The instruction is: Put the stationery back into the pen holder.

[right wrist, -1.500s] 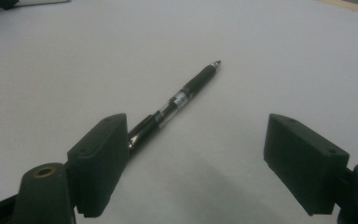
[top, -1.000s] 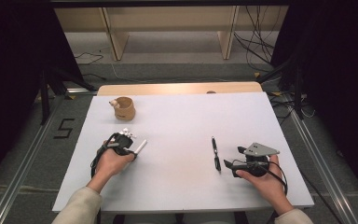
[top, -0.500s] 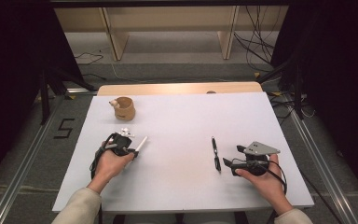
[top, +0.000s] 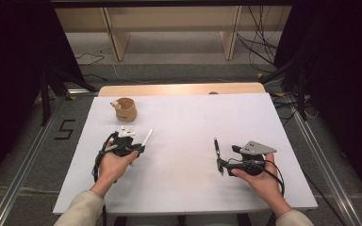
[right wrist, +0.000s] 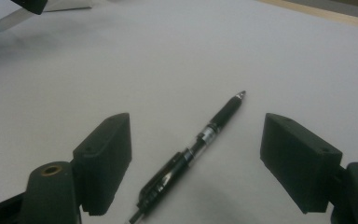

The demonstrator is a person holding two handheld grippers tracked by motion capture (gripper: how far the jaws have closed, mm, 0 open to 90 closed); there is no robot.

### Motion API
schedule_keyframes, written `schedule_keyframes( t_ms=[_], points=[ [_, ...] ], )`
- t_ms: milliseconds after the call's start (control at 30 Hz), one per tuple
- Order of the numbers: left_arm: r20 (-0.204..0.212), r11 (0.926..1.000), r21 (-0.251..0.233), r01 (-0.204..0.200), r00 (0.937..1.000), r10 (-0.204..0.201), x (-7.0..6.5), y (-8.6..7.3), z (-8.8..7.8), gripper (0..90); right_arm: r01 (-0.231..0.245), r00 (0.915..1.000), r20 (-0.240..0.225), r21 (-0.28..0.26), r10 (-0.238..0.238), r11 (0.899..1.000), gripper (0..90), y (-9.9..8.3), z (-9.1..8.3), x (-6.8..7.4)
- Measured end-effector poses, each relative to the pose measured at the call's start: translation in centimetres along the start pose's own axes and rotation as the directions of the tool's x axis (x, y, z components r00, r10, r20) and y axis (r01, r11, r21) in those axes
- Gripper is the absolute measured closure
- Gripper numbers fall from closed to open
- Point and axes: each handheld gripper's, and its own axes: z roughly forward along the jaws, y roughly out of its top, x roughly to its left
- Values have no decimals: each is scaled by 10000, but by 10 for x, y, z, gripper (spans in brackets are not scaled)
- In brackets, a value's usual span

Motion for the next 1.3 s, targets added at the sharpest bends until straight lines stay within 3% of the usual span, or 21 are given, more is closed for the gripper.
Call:
schedule_keyframes(
  t_ms=[133, 500, 833, 1300],
  points=[
    [363, 9983, -575, -44, 9993, 65, -14, 3, 2, 787, 85, 9998, -164, -32, -85, 10000, 253, 5, 7, 6],
    [740, 9938, -1053, -360, 9963, 440, -38, 8, 8, 787, -208, 9966, -806, -325, 181, 9993, 259, 23, 31, 22],
    [1217, 9912, -1317, -126, 9922, 288, -51, 12, 13, 787, -393, 9943, -1004, -255, 366, 9989, 250, 36, 59, 35],
    [1379, 9893, -1385, -451, 9884, 643, -68, 16, 24, 786, -1121, 9896, -951, -381, 1081, 9930, 260, 49, 80, 38]
  ],
)
